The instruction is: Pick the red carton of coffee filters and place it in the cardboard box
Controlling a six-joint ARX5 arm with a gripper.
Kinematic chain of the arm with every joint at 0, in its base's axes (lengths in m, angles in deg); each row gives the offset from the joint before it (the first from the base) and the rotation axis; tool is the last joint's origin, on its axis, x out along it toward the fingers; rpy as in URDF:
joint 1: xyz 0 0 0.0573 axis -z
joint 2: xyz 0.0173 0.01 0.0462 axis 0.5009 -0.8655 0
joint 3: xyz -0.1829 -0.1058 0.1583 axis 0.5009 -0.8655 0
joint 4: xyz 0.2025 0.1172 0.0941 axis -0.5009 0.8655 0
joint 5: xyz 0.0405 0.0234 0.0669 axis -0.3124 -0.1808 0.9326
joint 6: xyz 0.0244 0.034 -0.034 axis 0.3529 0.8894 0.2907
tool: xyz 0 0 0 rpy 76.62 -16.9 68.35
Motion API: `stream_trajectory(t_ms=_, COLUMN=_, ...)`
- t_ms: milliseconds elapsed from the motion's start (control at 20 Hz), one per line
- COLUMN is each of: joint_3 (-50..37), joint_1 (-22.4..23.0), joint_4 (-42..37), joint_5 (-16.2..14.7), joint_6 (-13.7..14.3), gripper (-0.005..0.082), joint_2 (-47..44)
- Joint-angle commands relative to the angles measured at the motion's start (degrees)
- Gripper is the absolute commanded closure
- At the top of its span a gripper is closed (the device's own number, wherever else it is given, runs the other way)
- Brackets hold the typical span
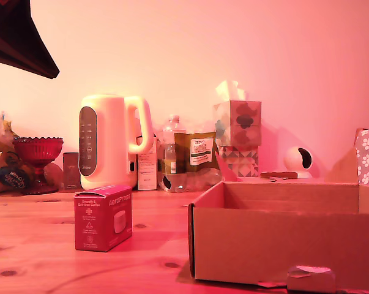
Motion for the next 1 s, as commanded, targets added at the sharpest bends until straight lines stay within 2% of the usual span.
stream_trajectory(t_ms=0, joint_3=-1.0, joint_1=0.2, joint_4=-1.2, joint_5=0.2, joint_6=0.4, gripper=0.0793, joint_2=0.4)
stream_trajectory(t_ms=100, joint_3=-3.0, joint_1=0.2, joint_4=-2.8, joint_5=1.2, joint_6=0.3, gripper=0.0793, joint_2=1.0)
stream_trajectory(t_ms=200, joint_3=-7.1, joint_1=0.2, joint_4=-7.7, joint_5=2.1, joint_6=0.2, gripper=0.0793, joint_2=3.0)
stream_trajectory(t_ms=250, joint_3=-10.3, joint_1=0.2, joint_4=-11.4, joint_5=2.1, joint_6=-0.4, gripper=0.0793, joint_2=4.8)
stream_trajectory(t_ms=350, joint_3=-17.0, joint_1=0.2, joint_4=-17.9, joint_5=2.8, joint_6=-3.3, gripper=0.0793, joint_2=9.4)
stream_trajectory(t_ms=450, joint_3=-21.1, joint_1=0.2, joint_4=-18.6, joint_5=2.3, joint_6=-3.6, gripper=0.0793, joint_2=12.1)
stream_trajectory(t_ms=550, joint_3=-21.6, joint_1=0.2, joint_4=-16.7, joint_5=2.3, joint_6=-3.6, gripper=0.0792, joint_2=11.7)
stream_trajectory(t_ms=600, joint_3=-21.6, joint_1=0.2, joint_4=-17.1, joint_5=2.3, joint_6=-3.6, gripper=0.0748, joint_2=10.5)
stream_trajectory(t_ms=650, joint_3=-21.6, joint_1=0.2, joint_4=-18.4, joint_5=2.0, joint_6=-3.6, gripper=0.0608, joint_2=9.3)
stream_trajectory(t_ms=750, joint_3=-21.6, joint_1=0.3, joint_4=-21.9, joint_5=0.1, joint_6=-3.7, gripper=0.0207, joint_2=6.4)
stream_trajectory(t_ms=800, joint_3=-21.6, joint_1=0.6, joint_4=-23.7, joint_5=0.1, joint_6=-3.7, gripper=0.0112, joint_2=4.6)
stream_trajectory(t_ms=950, joint_3=-21.6, joint_1=0.9, joint_4=-32.6, joint_5=0.1, joint_6=-3.6, gripper=0.0109, joint_2=-3.0)
